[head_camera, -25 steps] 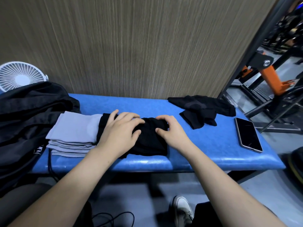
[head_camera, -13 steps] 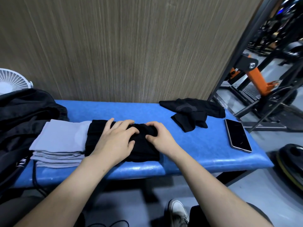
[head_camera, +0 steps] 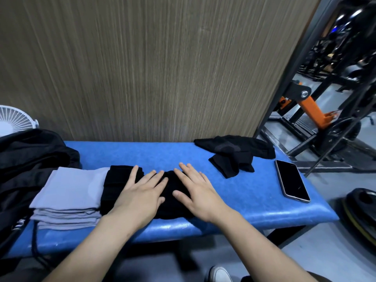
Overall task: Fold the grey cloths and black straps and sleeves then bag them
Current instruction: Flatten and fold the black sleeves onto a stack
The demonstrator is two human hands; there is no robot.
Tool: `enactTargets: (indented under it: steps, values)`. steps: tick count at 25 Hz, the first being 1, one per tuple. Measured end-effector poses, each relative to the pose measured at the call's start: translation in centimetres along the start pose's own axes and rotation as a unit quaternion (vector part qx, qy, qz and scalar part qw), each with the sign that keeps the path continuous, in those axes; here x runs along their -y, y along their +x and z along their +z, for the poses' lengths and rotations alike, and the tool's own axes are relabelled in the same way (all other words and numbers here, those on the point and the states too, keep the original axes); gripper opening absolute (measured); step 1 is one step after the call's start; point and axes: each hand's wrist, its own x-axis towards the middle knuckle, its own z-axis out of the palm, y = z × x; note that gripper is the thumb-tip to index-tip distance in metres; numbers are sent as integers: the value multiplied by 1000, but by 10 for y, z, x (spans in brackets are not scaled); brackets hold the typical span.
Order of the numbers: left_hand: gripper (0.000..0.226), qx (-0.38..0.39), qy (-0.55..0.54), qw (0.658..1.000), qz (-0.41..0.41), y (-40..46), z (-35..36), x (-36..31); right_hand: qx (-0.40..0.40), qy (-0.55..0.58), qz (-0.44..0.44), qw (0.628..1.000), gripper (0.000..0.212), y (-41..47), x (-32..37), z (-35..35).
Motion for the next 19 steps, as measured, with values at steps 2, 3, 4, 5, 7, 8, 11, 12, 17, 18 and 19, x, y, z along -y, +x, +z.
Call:
enactTargets:
  steps: [2,3,4,5,7,8,11,12,17,18,19]
  values:
    - [61,36,44,998,-3,0,-3,-3,32,-15,-5,999,77,-1,-3,3]
    - [61,45,50,998,-7,0,-3,-4,47,-20,-1,999,83,-2,-4,5]
    - [61,53,51,997,-12,-1,-3,-4,59,-23,7,998,87,-1,-6,8]
    - [62,57,52,997,-18,-1,-4,-4,66,-25,13,997,87,0,-6,9]
    - [62,63,57,996,-24,0,-5,-2,72,-30,17,997,84,2,-7,9]
    - [62,68,58,996,-27,1,-6,-1,75,-32,16,997,87,3,-7,8]
    - [62,77,55,995,-27,3,-7,-1,79,-34,18,996,91,3,-10,6]
    - [62,76,50,995,-27,3,-6,-2,76,-35,20,996,85,3,-11,7]
    - [59,44,15,998,-39,3,-9,0,79,-9,39,996,75,-3,-27,-2]
    - [57,24,1,999,-41,4,-10,0,66,-2,45,997,77,-3,-36,-7]
    - [55,-2,-19,999,-39,4,-10,-1,37,-4,54,998,80,-3,-45,-14]
